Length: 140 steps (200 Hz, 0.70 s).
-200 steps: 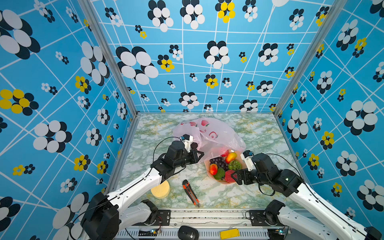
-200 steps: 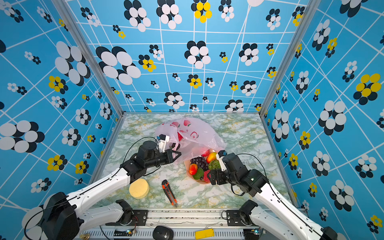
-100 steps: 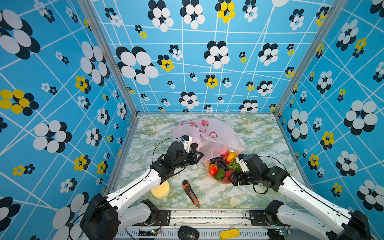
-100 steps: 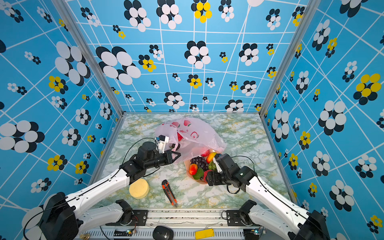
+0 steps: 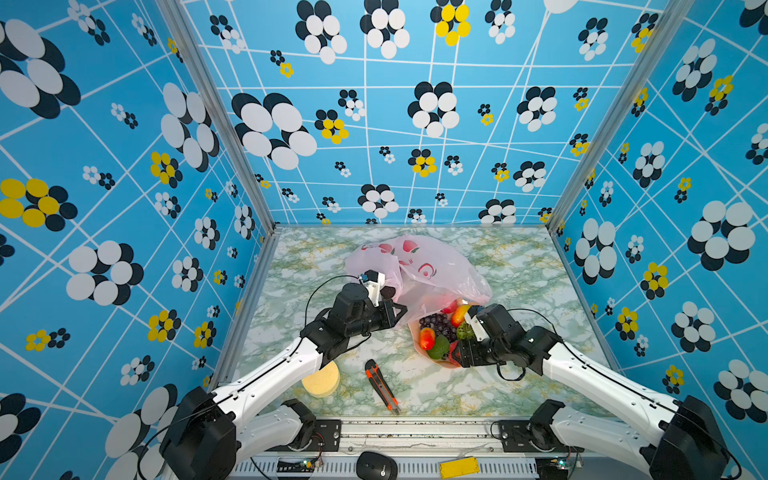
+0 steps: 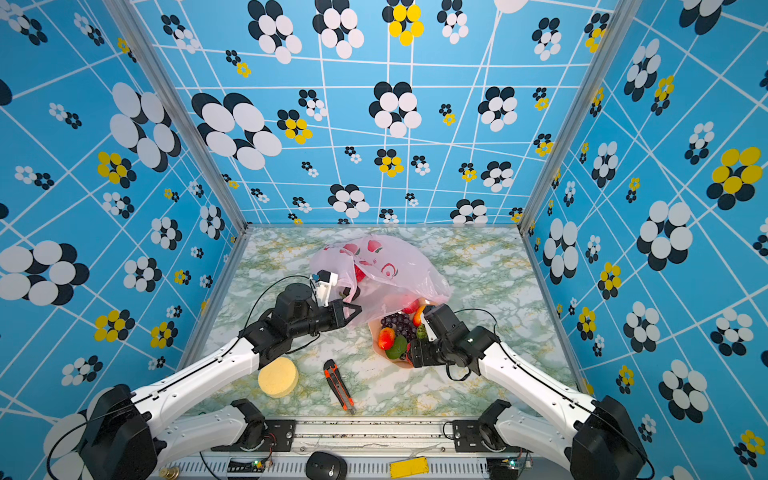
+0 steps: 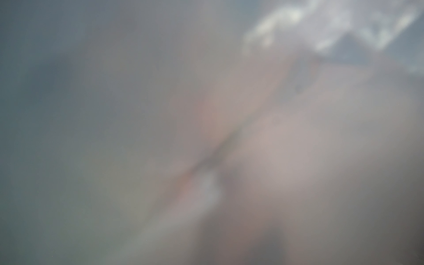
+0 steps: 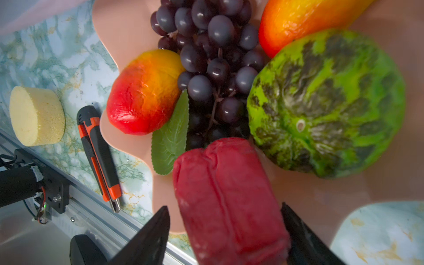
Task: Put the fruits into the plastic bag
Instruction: 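Withdraw the right gripper from the bag and reach back toward the bowl, then grasp the red pepper in the bowl with the right gripper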
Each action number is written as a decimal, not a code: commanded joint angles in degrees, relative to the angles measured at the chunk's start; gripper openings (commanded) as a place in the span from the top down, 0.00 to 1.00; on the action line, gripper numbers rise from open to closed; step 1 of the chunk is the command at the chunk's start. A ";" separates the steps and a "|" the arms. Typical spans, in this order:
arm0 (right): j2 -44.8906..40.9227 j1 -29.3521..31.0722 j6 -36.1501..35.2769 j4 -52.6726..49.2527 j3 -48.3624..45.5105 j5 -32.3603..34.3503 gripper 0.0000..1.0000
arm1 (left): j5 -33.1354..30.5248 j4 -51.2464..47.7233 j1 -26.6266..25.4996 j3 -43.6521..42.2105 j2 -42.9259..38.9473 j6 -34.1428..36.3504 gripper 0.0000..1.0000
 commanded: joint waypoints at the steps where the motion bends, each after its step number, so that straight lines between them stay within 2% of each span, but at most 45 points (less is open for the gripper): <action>1: 0.27 -0.31 -0.56 0.87 0.70 -0.87 0.32 | -0.08 0.91 -0.53 -0.34 0.07 0.06 1.00; 67: -2.95 -0.31 -1.16 -1.91 2.40 1.38 0.56 | 0.02 1.21 -0.49 -0.52 0.09 0.06 1.00; 140: -8.98 -0.31 0.91 -4.01 4.87 2.60 0.58 | 0.19 1.51 -0.49 -0.94 -0.42 -0.20 1.00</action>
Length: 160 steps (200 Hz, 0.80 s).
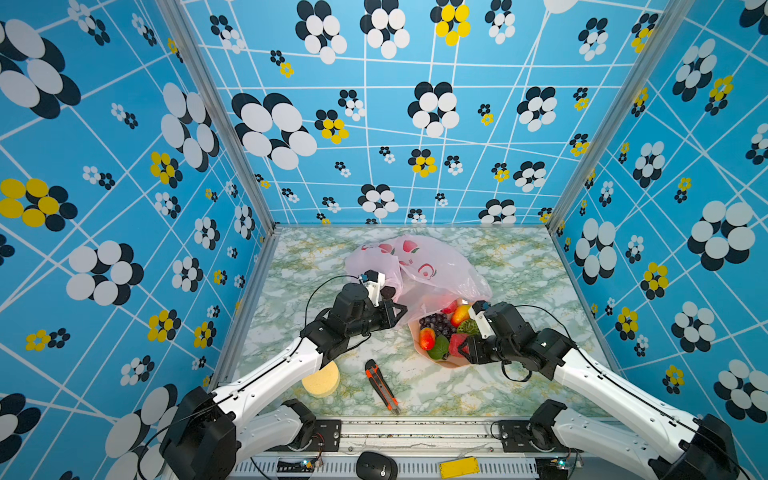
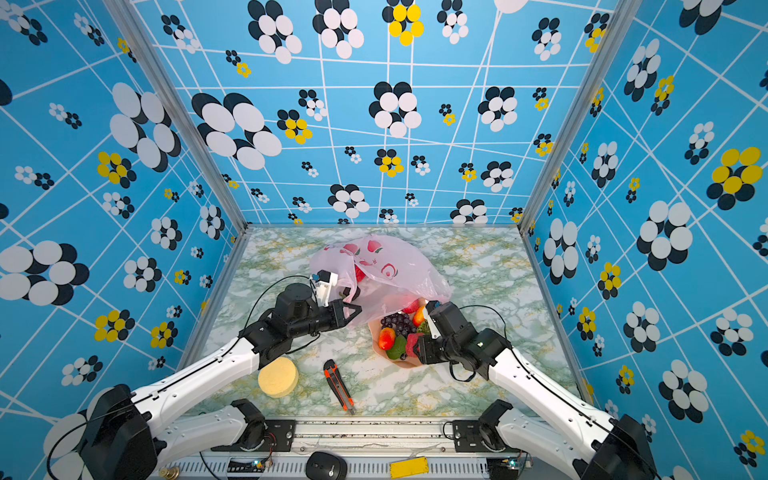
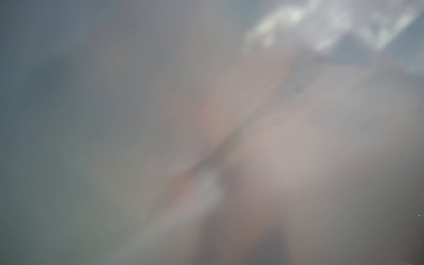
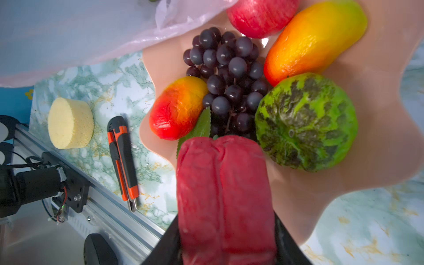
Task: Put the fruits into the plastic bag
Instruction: 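Grasp the red pepper in the bowl with the right gripper, then lift the red pepper up into the bag held by the left gripper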
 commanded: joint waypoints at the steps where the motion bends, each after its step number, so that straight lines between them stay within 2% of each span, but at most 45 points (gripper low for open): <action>1: -1.80 -0.27 1.12 -1.89 2.35 1.03 0.58 | 0.19 1.56 -0.49 -0.95 -0.46 -0.20 1.00; 84: -4.53 -0.27 7.10 1.96 6.67 -1.49 0.58 | 0.18 1.55 -0.48 -1.30 -1.23 -0.53 1.00; 160: 1.83 -0.27 9.90 9.75 9.23 -5.11 0.58 | 0.27 0.83 -0.49 -1.05 -1.44 -0.29 1.00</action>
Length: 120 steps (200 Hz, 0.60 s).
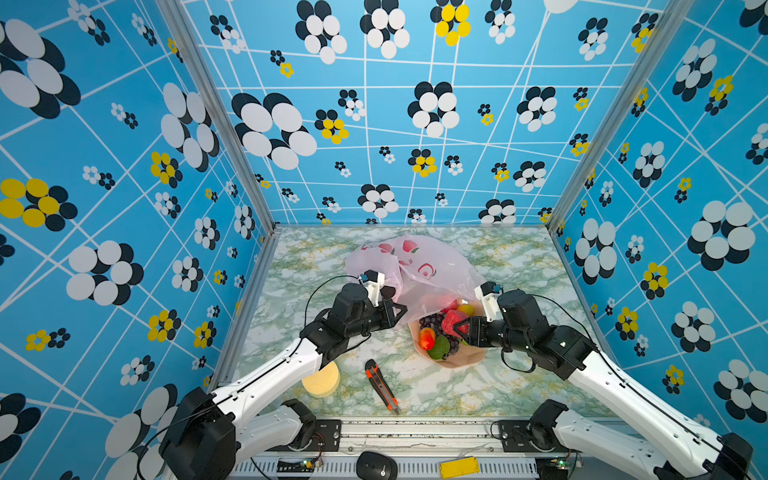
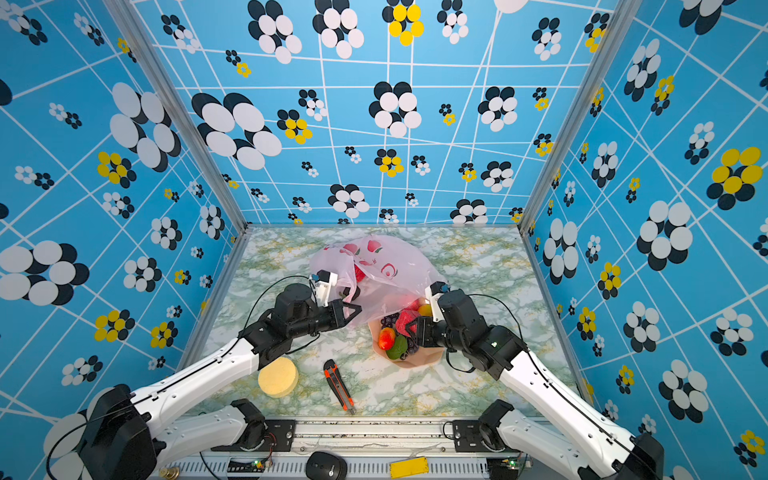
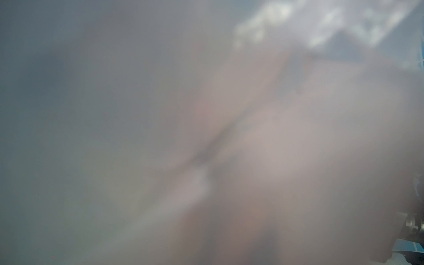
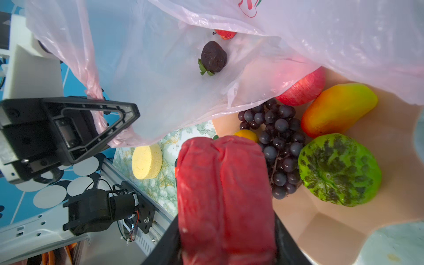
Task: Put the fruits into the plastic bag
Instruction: 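Lift the red pepper up into the bag held by the left gripper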
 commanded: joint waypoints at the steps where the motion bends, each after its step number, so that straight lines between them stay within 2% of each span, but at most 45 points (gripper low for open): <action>1: 2.16 -0.23 1.56 3.85 2.35 -2.14 0.58 | 0.25 0.40 -0.49 -0.79 -1.16 -0.05 1.00; 120: 17.51 -0.22 2.61 14.73 6.95 -6.63 0.60 | 0.52 0.82 -0.49 -0.46 -0.28 -0.04 1.00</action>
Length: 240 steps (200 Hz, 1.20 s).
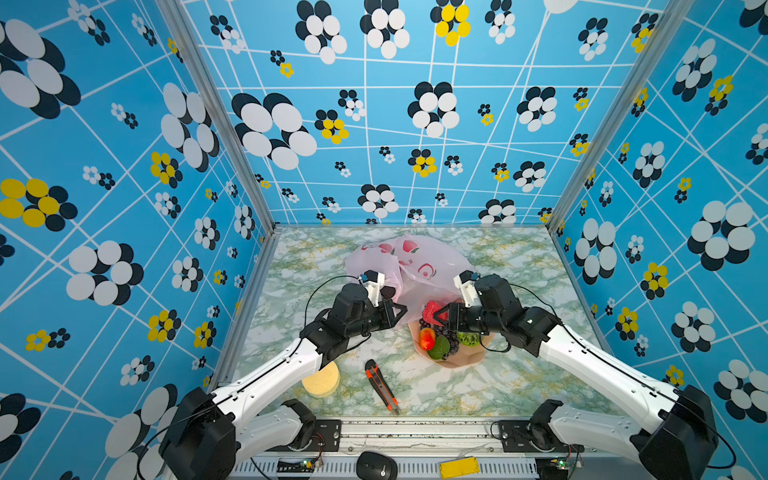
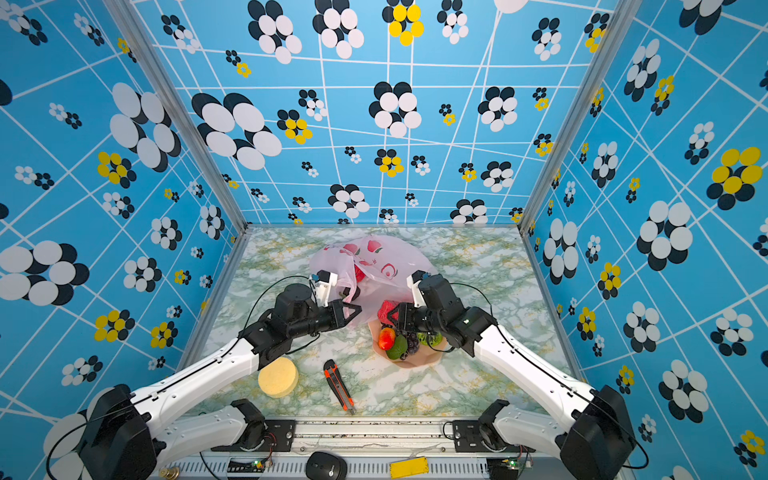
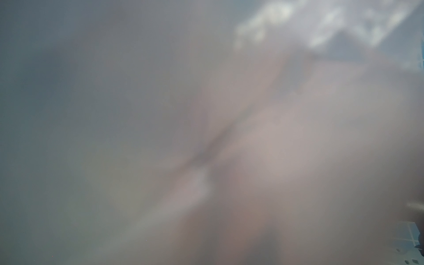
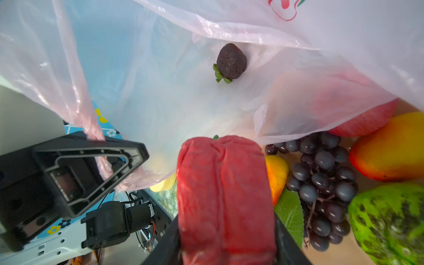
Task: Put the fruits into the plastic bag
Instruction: 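Lift the red pepper up into the bag held by the left gripper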
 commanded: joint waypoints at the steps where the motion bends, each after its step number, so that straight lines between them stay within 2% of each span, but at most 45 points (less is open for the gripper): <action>1: 3.05 -0.27 0.56 4.76 2.76 -1.91 0.60 | 0.51 0.84 -0.49 -0.45 -0.29 -0.09 1.00; 61: 14.70 -0.23 -1.46 7.36 10.33 -3.62 0.60 | 0.84 1.13 -0.83 -0.79 -0.55 -0.21 1.00; 116: 25.99 -0.22 -0.72 7.61 17.90 -2.31 0.60 | 1.44 2.02 -1.15 -0.88 0.17 0.04 1.00; 167: 32.19 -0.45 -0.97 7.91 22.12 7.07 0.60 | 2.01 2.71 -1.52 -0.66 1.21 0.13 1.00; 240: 35.66 -3.33 -4.30 9.63 24.65 21.82 0.59 | 2.23 2.87 -1.57 -0.04 2.71 0.55 1.00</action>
